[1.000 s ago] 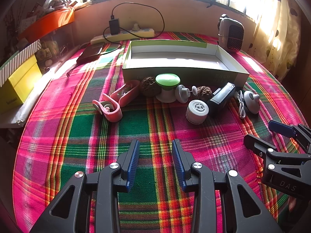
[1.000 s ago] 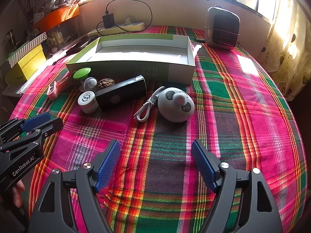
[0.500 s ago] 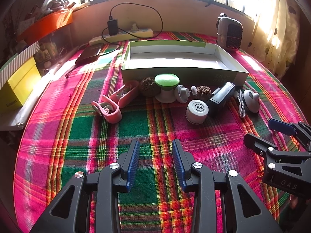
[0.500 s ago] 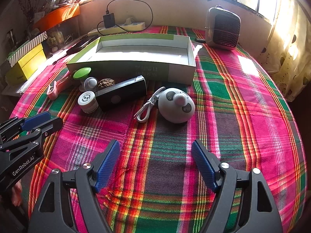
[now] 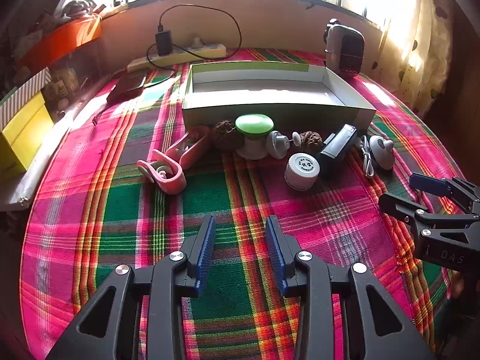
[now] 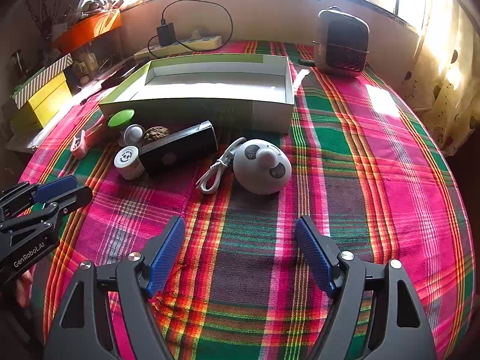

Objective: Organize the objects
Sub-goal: 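Move the left tool toward the pink plastic clip, then close the left tool on the pink plastic clip and lift it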

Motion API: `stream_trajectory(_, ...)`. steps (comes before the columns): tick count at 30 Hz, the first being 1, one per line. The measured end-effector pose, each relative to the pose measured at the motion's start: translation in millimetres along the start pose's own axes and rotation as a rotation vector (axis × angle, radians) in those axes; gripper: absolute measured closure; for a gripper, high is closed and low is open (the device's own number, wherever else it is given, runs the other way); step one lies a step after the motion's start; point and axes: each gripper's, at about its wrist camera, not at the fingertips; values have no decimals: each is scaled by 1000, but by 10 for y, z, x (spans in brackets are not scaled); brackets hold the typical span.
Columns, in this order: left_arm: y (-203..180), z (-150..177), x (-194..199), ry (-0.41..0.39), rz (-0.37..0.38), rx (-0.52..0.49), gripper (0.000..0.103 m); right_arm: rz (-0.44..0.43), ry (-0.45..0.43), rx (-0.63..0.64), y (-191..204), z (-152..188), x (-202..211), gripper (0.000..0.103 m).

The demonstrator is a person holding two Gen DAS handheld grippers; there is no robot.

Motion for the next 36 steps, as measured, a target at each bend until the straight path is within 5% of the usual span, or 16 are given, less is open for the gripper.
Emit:
stream_trajectory(7,105,-11,2,2,36,31,70,49,7,-5,-158,-45,-48,27)
stream_trajectory(19,486,-5,52,-14,-55,175,70,72,10,12,-266,-186,-219,27)
stream_trajectory(27,588,-73,-76,14,-11,272,69,56,15,3,-288,-237,-296,27)
stream_trajectory(36,623,-199,-238,19,-59,262,69,59,15,1,-294,-300,-371,27)
Point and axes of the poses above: each gripper's, at about its wrist camera, not at the fingertips, and x roughly against the way its jaws point, y to its left, z to its underside, and after that the axes turned 14 degrees about -y, right-handed
